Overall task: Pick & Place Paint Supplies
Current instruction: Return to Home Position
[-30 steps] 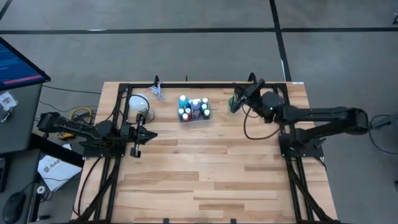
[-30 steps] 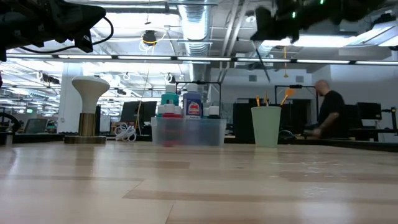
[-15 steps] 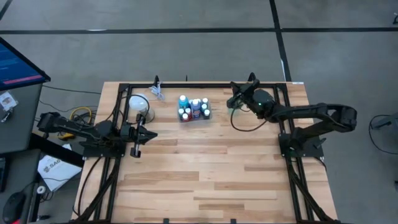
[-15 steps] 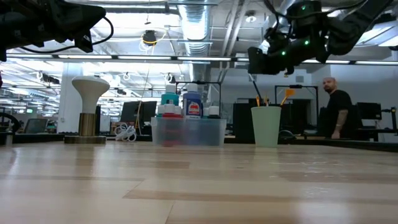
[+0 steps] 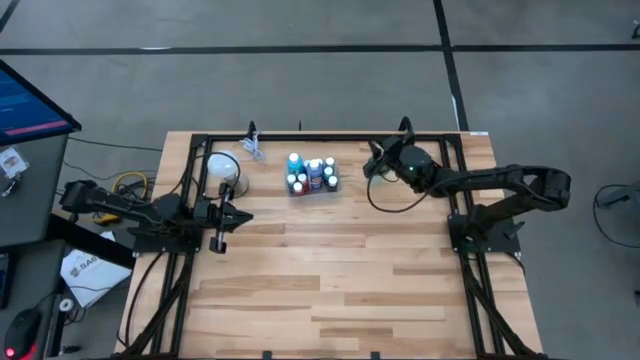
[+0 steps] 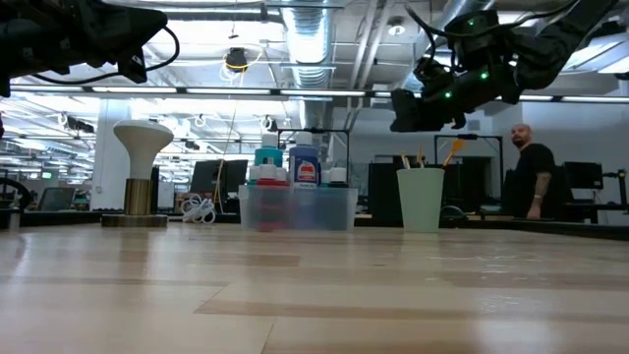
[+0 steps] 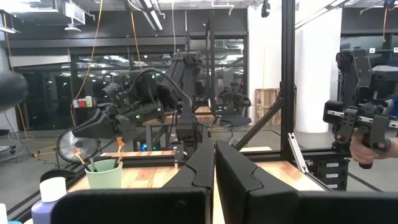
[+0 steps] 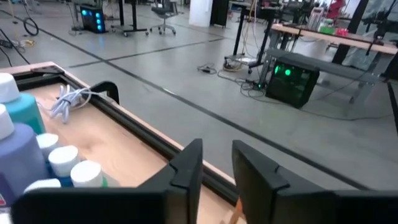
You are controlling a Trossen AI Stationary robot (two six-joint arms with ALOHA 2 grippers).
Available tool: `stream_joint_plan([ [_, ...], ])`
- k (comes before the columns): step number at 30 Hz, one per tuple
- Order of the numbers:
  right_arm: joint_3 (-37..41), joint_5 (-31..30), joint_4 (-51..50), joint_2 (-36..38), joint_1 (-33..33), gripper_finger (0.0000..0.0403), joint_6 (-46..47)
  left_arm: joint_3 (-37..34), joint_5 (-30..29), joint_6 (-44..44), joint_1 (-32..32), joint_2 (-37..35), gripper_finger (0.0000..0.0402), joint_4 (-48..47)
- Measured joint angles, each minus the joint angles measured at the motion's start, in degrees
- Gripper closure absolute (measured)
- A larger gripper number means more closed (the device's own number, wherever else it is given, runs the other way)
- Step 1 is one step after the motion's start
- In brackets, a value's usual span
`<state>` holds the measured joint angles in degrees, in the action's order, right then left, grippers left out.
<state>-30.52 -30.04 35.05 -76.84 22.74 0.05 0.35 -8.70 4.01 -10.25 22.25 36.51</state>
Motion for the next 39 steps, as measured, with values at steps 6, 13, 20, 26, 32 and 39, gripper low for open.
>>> stream_joint_plan([
  [6, -0.89, -0.01, -5.22, 5.26, -1.29, 0.0275, -0.44, 0.00, 0.01, 0.00, -0.01, -0.01, 0.0400, 0.00],
  [13, -6.24, 6.82, -17.26, 21.31, -7.02, 0.0235, -0.50, 0.01, 0.01, 0.00, 0.00, 0.01, 0.0400, -0.02],
  [20, -7.89, 30.24, -27.65, 40.20, -12.90, 0.0240, 0.90, 0.00, -0.01, 0.00, 0.01, 0.01, 0.0400, 0.00],
  [26, -7.74, 17.82, -46.07, 54.14, -16.52, 0.0263, 6.14, 0.01, -0.01, 0.01, 0.01, -0.01, 0.0400, 0.00],
  [32, 0.63, 8.92, -49.19, 63.91, -19.39, 0.0311, 10.40, 0.00, 0.01, 0.00, -0.01, -0.01, 0.0400, 0.00],
  [39, 17.02, 10.57, -31.99, 73.27, -22.06, 0.0379, 7.17, 0.00, -0.01, 0.00, 0.00, 0.01, 0.0400, -0.01],
])
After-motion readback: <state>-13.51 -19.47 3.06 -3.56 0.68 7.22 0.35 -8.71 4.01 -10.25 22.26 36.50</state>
